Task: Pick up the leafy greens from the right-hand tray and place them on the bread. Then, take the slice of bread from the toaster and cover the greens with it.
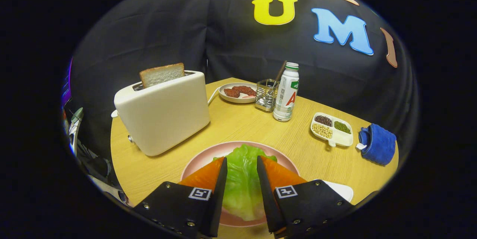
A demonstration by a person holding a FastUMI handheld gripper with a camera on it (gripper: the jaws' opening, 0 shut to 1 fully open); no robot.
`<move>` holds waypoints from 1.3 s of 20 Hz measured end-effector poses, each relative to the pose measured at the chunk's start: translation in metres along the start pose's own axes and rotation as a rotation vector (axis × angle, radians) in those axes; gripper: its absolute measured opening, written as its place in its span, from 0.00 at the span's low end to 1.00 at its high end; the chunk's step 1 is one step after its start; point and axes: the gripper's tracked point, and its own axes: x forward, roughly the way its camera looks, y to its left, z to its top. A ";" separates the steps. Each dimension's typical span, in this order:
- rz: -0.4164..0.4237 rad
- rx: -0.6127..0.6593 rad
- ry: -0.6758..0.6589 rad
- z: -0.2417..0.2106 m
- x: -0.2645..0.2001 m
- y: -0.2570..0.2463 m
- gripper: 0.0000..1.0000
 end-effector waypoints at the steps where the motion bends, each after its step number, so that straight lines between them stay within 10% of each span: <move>1: -0.005 -0.012 -0.008 0.003 -0.003 0.002 0.48; 26: 0.096 -0.031 -0.364 0.145 0.011 0.194 0.48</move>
